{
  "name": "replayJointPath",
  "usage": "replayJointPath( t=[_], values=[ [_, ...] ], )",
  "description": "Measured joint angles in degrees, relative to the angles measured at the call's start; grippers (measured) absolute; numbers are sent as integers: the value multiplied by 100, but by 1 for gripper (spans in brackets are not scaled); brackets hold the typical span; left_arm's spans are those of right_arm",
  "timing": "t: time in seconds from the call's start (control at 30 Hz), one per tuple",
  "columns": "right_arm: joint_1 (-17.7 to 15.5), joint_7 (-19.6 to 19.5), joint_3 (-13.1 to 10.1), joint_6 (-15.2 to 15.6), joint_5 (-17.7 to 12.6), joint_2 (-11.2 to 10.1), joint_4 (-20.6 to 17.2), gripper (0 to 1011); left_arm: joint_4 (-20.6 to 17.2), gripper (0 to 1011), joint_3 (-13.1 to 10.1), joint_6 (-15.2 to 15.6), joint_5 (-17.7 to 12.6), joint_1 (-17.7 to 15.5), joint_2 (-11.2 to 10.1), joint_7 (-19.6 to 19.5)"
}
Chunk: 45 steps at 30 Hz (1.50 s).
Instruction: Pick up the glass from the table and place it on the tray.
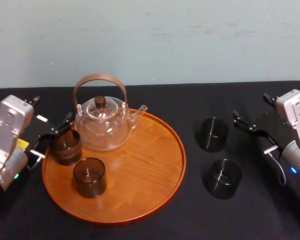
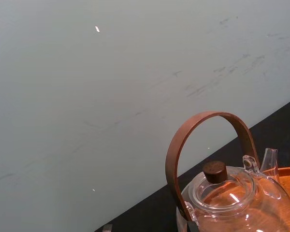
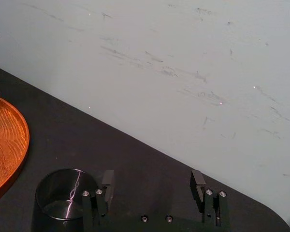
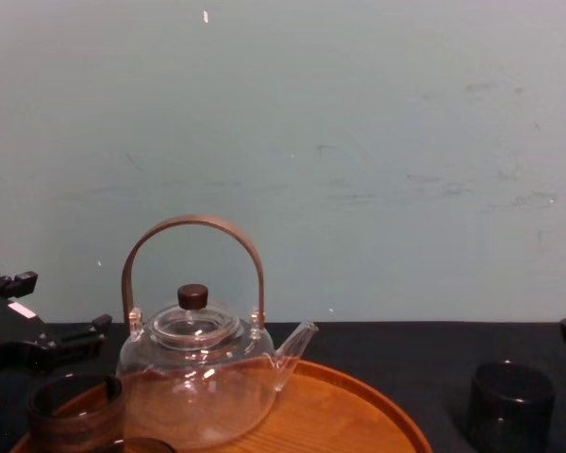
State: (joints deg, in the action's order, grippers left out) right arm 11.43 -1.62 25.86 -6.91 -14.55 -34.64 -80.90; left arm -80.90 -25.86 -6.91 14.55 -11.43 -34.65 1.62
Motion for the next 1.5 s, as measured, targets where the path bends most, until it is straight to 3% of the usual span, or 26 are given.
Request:
replayJointPath(
  t=[0.53, 0.7, 1.07, 1.3, 1.5],
  values=[
    [0, 0, 0, 0, 0, 0, 0, 1002, 0, 1001, 0, 0, 0, 0, 0, 0],
    [-54, 243, -62, 24, -10, -66, -103, 1003, 0, 1001, 0, 0, 0, 0, 0, 0],
    [-514, 698, -381, 271, -322, -421, -749, 1002, 0, 1001, 0, 0, 0, 0, 0, 0],
    [-977, 959, -616, 379, -520, -739, -1215, 1002, 0, 1001, 0, 0, 0, 0, 0, 0],
    [-1393, 1407, -807, 440, -756, -1077, -1534, 1002, 0, 1001, 0, 0, 0, 0, 0, 0]
  ],
)
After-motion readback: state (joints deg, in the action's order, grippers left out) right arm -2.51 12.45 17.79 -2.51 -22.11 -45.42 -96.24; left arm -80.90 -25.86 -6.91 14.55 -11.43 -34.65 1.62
